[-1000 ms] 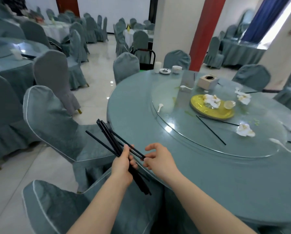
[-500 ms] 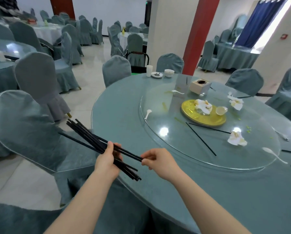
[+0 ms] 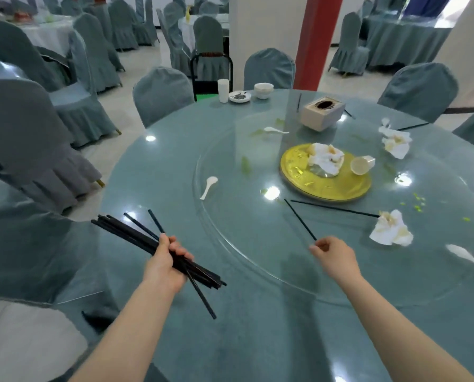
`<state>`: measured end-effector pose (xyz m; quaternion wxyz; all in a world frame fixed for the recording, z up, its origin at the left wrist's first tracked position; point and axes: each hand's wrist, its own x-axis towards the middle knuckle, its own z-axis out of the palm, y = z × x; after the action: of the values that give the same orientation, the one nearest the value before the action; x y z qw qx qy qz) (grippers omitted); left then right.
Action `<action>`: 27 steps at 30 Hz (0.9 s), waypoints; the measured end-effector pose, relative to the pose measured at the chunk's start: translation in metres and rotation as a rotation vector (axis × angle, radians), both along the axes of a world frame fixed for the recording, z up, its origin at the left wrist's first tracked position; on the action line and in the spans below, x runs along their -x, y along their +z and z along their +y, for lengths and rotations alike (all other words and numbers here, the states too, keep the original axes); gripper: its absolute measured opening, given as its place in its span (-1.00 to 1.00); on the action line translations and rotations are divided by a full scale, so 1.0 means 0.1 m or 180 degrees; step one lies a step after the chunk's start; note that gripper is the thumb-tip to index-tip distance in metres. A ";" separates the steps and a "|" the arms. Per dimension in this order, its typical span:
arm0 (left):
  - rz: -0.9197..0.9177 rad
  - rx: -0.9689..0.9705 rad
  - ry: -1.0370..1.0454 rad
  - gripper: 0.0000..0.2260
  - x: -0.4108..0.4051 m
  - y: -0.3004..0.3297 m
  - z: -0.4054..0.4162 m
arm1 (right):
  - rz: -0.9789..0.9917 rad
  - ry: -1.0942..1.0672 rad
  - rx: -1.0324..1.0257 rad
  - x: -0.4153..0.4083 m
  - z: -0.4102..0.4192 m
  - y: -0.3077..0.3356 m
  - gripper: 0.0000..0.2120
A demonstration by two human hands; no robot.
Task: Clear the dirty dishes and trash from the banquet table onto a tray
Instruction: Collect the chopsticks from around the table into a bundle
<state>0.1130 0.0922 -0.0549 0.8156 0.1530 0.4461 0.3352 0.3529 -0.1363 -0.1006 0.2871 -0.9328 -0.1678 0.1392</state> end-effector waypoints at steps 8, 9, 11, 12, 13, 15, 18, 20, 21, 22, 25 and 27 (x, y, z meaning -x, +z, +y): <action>0.0289 0.0100 0.0034 -0.65 -0.46 -0.11 0.00 | 0.0052 0.0027 0.0733 -0.57 0.02 -0.48 -0.89; 0.0305 0.0131 0.0036 -0.64 -0.51 -0.12 0.00 | 0.0046 -0.0076 0.0662 -0.63 0.03 -0.49 -0.89; 0.0297 0.0170 0.0031 -0.64 -0.62 -0.15 0.01 | -0.0041 -0.0208 0.0582 -0.80 0.05 -0.49 -0.81; 0.0284 0.0183 0.0009 -0.64 -0.67 -0.17 0.01 | -0.0141 -0.0215 0.0615 -0.91 0.07 -0.48 -0.75; 0.0276 0.0194 -0.0017 -0.65 -0.72 -0.19 0.02 | -0.0276 -0.0194 0.0674 -1.01 0.09 -0.46 -0.69; 0.0285 0.0197 -0.0033 -0.66 -0.79 -0.23 0.04 | -0.0510 -0.0086 0.0786 -1.22 0.12 -0.41 -0.56; 0.0351 0.0218 0.0012 -0.67 -0.88 -0.29 0.05 | -0.0409 0.0194 0.1170 -1.51 0.18 -0.37 -0.36; 0.0391 0.0223 0.0034 -0.68 -0.94 -0.33 0.04 | -0.0451 0.0317 0.1375 -1.62 0.22 -0.40 -0.42; 0.0407 0.0227 0.0039 -0.68 -0.95 -0.35 0.03 | -0.0591 0.0373 0.1379 -1.64 0.25 -0.42 -0.51; 0.0416 0.0242 0.0045 -0.68 -0.97 -0.37 0.01 | -0.0752 0.0450 0.1357 -1.63 0.27 -0.44 -0.62; 0.0383 0.0275 0.0084 -0.69 -0.99 -0.41 -0.04 | -0.0741 0.0619 0.1227 -1.56 0.34 -0.52 -0.81; 0.0350 0.0280 0.0088 -0.70 -0.99 -0.41 -0.06 | -0.0452 0.0530 0.1097 -1.51 0.37 -0.53 -0.82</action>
<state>0.2123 0.0862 -0.0958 0.7911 0.1291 0.5066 0.3175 0.5036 -0.0989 -0.1531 0.0982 -0.9585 -0.2379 0.1230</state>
